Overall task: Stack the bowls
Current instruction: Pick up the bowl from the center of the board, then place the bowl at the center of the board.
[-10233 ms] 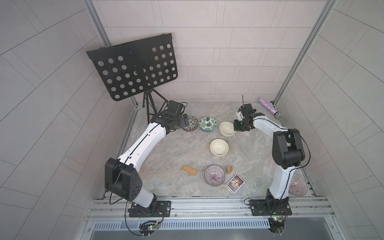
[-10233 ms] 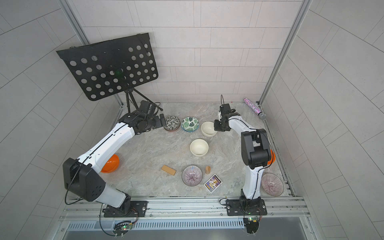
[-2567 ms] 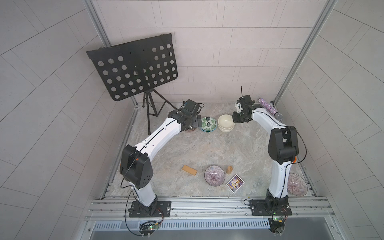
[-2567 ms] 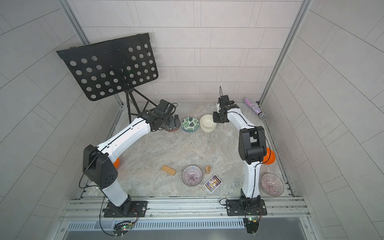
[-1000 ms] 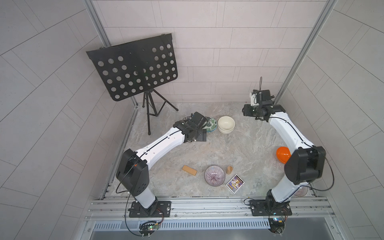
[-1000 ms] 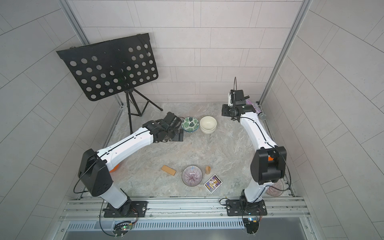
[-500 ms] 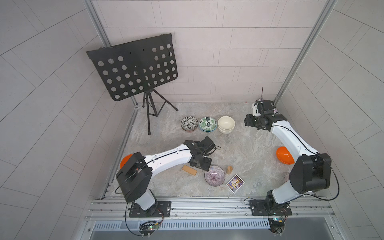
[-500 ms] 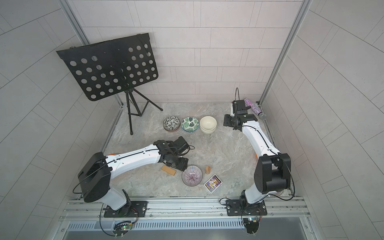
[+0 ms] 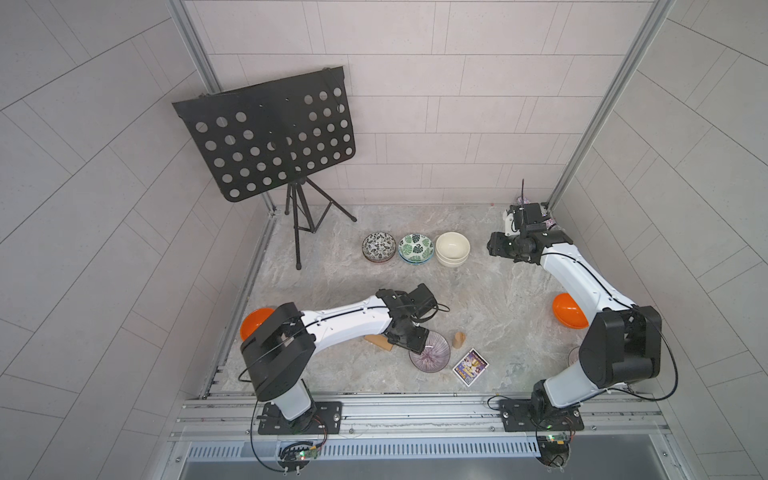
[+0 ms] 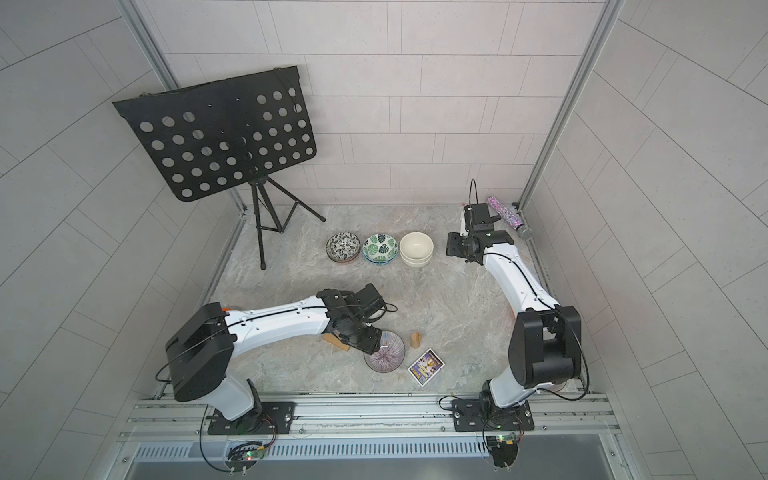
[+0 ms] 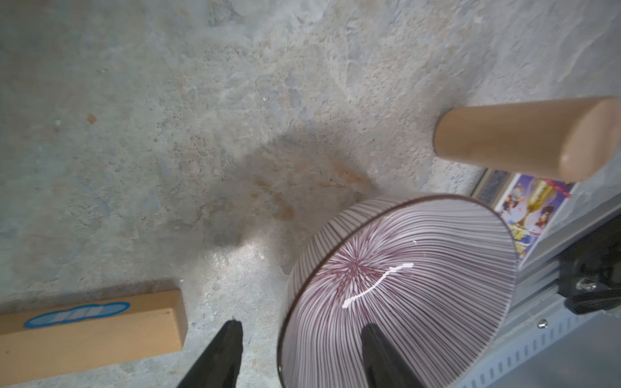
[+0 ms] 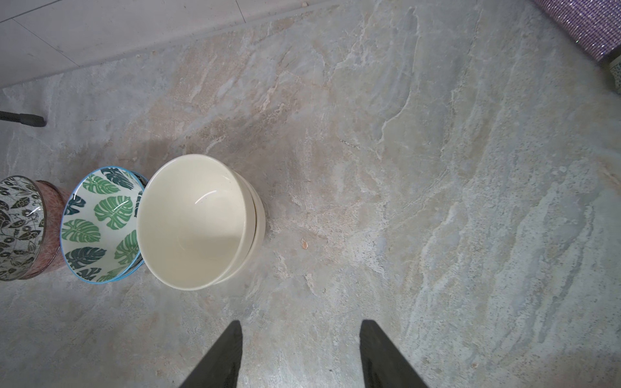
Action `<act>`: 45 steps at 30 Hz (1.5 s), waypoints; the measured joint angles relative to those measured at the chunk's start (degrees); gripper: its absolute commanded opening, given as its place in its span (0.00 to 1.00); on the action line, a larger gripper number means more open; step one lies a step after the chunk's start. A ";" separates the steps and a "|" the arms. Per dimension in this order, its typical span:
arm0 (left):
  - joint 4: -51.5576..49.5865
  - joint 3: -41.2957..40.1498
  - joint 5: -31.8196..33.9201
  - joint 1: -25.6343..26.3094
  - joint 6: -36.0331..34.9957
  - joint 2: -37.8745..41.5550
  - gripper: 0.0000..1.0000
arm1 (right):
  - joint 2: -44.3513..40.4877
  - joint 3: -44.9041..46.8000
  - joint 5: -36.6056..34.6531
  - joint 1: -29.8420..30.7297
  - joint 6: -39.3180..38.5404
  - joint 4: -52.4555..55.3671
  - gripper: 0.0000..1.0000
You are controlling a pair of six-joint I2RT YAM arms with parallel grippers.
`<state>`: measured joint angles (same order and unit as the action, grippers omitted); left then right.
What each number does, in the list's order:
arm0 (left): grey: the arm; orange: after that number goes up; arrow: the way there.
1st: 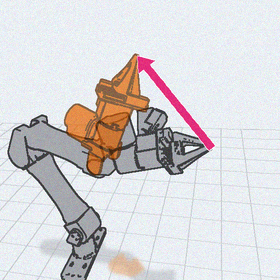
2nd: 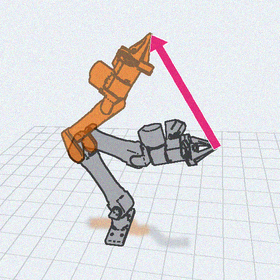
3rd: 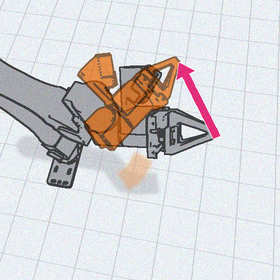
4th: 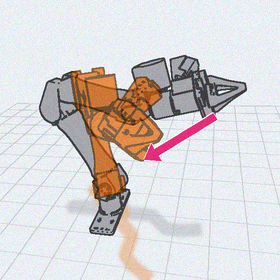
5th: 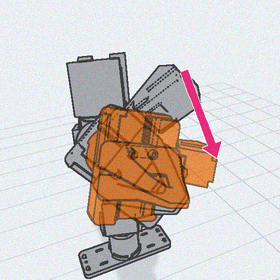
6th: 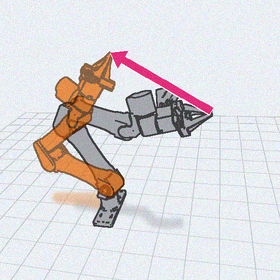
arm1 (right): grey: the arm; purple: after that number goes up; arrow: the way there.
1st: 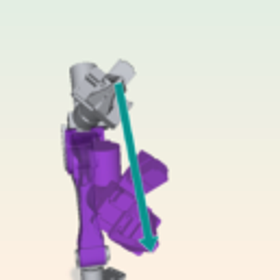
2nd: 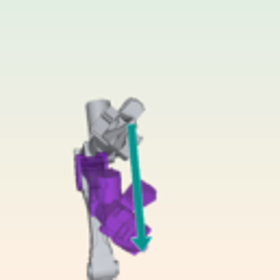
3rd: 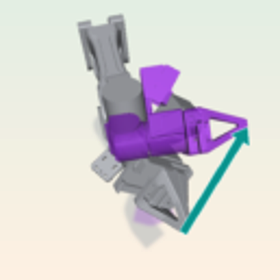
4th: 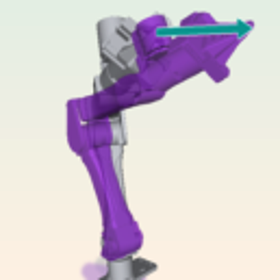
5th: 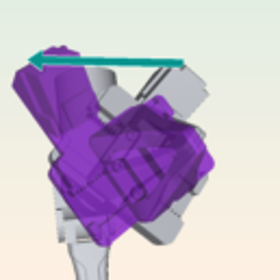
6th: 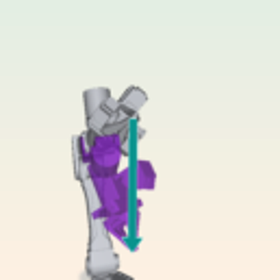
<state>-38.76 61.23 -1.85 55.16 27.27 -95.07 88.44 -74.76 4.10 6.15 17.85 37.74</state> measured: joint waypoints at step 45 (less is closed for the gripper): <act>-1.66 20.24 17.51 -19.41 4.50 -1.99 0.00 | 1.49 -1.44 3.82 23.98 3.19 -4.04 0.50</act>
<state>-40.42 81.47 15.66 35.75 31.77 -97.06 89.93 -76.20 7.92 30.13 21.04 33.69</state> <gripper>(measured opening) 0.094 0.504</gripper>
